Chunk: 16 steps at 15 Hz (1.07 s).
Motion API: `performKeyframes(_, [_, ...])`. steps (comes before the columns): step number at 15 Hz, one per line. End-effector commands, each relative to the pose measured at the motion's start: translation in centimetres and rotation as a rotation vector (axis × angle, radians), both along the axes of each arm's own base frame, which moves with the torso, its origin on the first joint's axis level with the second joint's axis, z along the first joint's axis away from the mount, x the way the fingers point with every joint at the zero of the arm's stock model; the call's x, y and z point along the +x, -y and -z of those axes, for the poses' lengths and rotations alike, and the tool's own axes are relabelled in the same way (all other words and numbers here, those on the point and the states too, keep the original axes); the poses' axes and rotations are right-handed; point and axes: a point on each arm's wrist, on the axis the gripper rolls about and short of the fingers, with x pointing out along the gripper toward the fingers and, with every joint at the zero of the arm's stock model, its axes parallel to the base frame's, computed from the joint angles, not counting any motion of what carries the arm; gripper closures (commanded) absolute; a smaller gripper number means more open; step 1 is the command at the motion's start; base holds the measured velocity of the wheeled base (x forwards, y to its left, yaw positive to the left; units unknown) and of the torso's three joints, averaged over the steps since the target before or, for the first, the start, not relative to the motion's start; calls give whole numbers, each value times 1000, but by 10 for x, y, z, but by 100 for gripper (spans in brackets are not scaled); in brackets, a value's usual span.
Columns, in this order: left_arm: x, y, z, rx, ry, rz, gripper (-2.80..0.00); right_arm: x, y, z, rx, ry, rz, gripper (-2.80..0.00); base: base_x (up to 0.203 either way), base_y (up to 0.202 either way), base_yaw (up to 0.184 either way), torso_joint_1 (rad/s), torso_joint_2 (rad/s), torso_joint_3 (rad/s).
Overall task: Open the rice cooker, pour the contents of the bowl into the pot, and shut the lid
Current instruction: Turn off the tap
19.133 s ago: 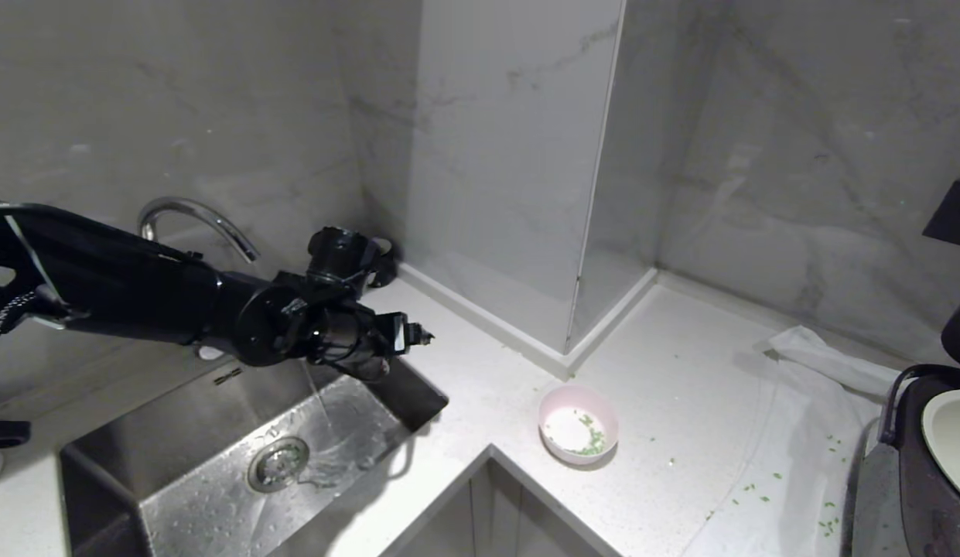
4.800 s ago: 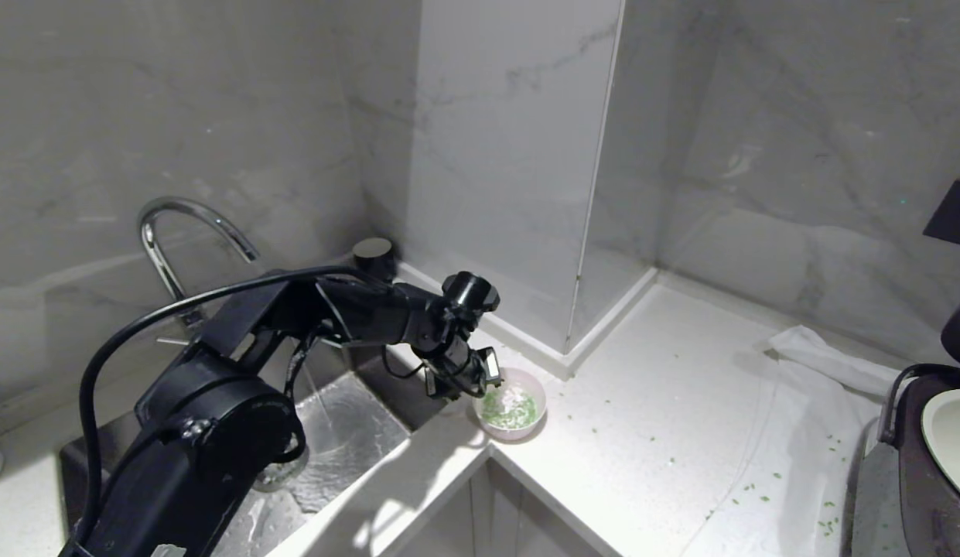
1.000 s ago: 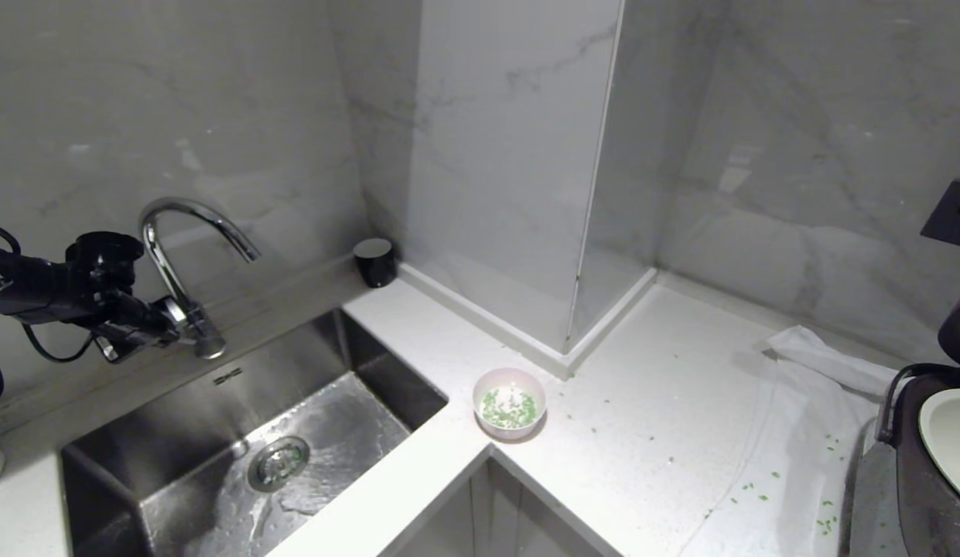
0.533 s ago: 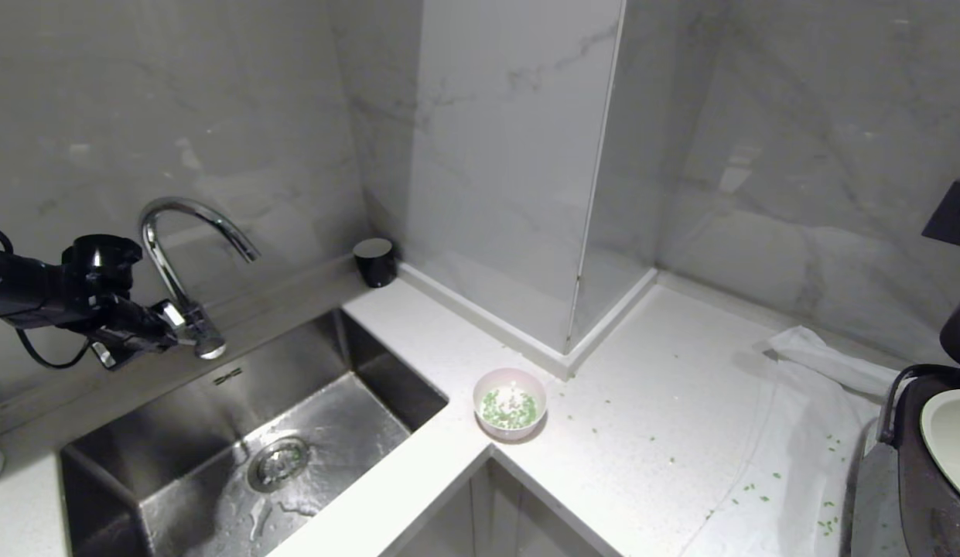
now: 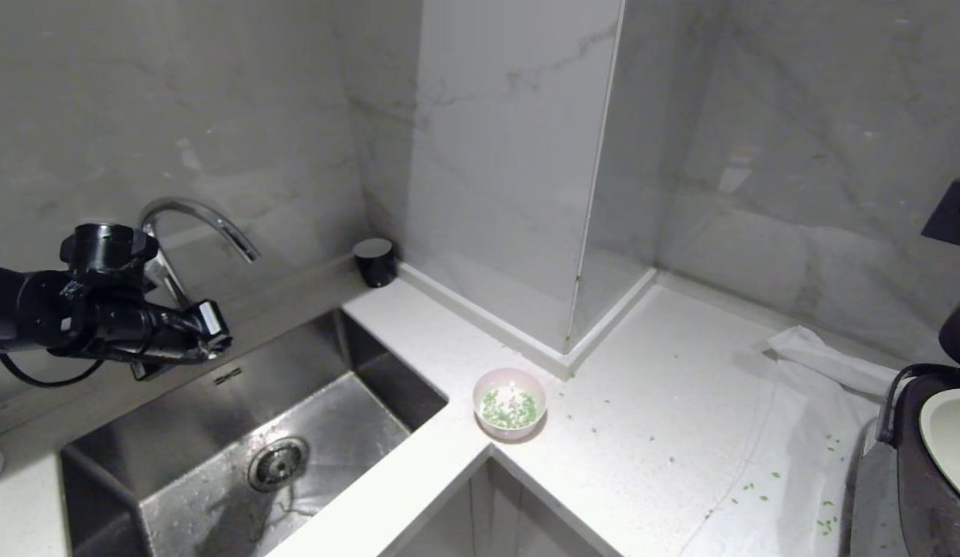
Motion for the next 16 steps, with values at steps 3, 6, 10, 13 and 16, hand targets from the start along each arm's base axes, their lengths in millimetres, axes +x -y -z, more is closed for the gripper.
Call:
performKeyframes(3, [-71,49,-42,69,260,174,0,0,0,0,0,0,1,0,0,0,0,0,0,0])
performKeyframes(6, [-106,52,-67,104,387,182,0,0,0,0,0,0,0,0,0,0,0,0,0,0])
performKeyframes(10, [-171,51,-85,222,537,227,0,0,0,0,0,0,-1,0,0,0,0,0,0,0])
performKeyframes(13, [-214,53,-98,268,676,257,0,0,0,0,0,0,1,0,0,0,0,0,0,0])
performKeyframes(16, [-242,53,-105,286,767,254,0,0,0,0,0,0,-1,0,0,0,0,0,0,0])
